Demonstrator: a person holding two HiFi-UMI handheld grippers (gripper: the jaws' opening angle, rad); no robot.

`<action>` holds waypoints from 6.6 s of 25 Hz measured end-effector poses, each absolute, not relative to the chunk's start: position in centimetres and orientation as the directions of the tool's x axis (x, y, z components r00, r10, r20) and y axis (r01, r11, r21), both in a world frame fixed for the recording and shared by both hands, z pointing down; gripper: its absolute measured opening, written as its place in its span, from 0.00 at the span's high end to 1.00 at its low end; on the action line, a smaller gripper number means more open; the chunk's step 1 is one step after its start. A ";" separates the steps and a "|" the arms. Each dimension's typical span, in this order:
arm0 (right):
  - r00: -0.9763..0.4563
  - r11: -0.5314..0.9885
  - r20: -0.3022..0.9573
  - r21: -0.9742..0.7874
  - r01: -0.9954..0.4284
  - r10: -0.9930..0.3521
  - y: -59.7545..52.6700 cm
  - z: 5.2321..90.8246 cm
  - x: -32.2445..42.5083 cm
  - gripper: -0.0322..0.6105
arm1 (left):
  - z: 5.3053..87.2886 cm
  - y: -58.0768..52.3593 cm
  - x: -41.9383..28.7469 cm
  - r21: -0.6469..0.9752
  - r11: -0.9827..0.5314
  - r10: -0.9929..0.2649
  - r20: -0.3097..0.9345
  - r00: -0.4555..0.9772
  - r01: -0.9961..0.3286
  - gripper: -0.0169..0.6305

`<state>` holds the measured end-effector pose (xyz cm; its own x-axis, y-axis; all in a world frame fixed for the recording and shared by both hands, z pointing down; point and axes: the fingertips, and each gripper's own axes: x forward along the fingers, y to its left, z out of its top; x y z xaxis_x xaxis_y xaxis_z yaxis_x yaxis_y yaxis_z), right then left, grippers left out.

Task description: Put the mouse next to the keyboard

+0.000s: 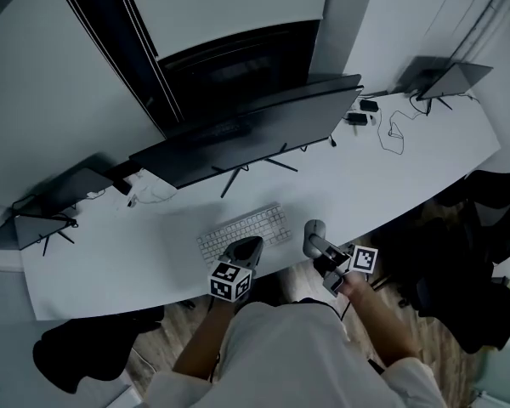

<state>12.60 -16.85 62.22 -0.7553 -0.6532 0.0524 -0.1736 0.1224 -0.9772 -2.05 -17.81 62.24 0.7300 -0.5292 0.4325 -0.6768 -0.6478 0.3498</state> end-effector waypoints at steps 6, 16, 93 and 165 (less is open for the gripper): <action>-0.735 0.095 0.085 -0.975 -0.201 -0.673 -18.5 63.2 12.3 0.72 | 63.3 -19.9 -3.4 0.362 -0.659 -0.507 0.433 0.745 -0.659 0.95; -0.750 0.069 0.145 -0.967 -0.247 -0.645 -19.9 64.5 12.8 0.72 | 64.5 -20.4 -3.6 0.392 -0.645 -0.491 0.444 0.749 -0.656 0.95; -0.690 0.185 0.708 -0.666 -0.723 -0.147 -22.3 85.0 12.6 0.71 | 73.1 -18.9 2.2 0.419 -0.281 -0.656 0.572 0.492 -0.863 0.95; -0.623 0.632 0.616 -0.247 -0.734 -0.483 -23.7 66.3 14.9 0.88 | 62.7 -15.4 -2.8 0.316 -0.361 -0.728 0.492 0.477 -0.877 0.95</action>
